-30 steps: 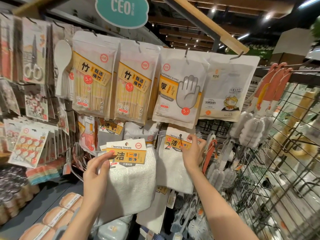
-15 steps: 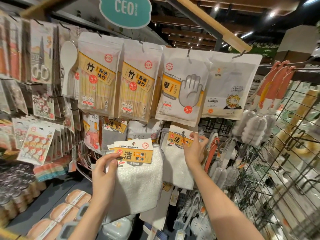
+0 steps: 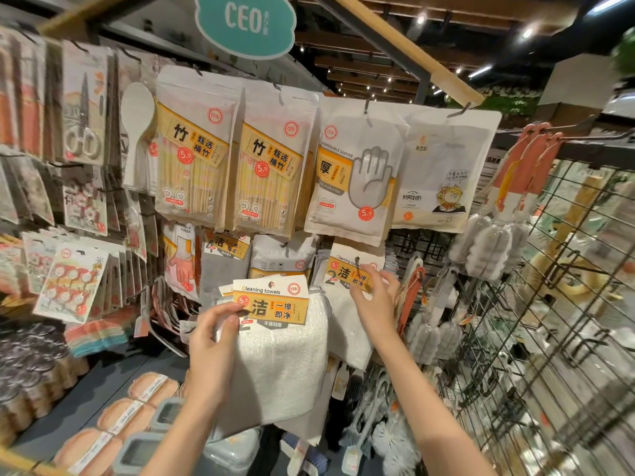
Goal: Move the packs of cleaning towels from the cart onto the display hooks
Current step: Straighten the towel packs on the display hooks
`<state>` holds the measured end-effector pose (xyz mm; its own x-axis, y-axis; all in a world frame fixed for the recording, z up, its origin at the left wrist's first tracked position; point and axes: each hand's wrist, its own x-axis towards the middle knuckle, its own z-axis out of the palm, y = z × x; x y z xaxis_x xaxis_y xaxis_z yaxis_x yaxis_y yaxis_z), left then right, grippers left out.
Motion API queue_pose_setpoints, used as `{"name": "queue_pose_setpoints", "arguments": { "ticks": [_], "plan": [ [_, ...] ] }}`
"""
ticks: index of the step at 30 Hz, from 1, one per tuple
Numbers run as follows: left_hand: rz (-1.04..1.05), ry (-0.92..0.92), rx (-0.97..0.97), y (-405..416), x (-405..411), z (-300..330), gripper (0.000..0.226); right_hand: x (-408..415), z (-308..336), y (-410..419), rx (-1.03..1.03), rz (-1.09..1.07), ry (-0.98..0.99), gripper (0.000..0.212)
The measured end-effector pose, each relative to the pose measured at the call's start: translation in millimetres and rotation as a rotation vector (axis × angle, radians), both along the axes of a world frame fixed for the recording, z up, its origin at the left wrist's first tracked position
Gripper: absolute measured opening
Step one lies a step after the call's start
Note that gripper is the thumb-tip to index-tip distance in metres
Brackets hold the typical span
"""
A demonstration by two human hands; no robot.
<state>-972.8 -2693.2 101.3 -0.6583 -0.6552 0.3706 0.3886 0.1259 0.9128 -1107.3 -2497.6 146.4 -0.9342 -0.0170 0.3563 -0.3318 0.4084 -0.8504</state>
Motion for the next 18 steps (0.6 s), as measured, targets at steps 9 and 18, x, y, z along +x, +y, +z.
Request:
{"name": "queue_pose_setpoints", "arguments": {
  "ticks": [9, 18],
  "plan": [
    [-0.027, 0.041, 0.086, 10, 7, -1, 0.04, 59, 15, -35, 0.12, 0.362, -0.136, 0.052],
    [0.003, 0.038, 0.132, 9, 12, -1, 0.061, 71, 9, -37, -0.026, 0.37, -0.172, 0.064]
  ]
}}
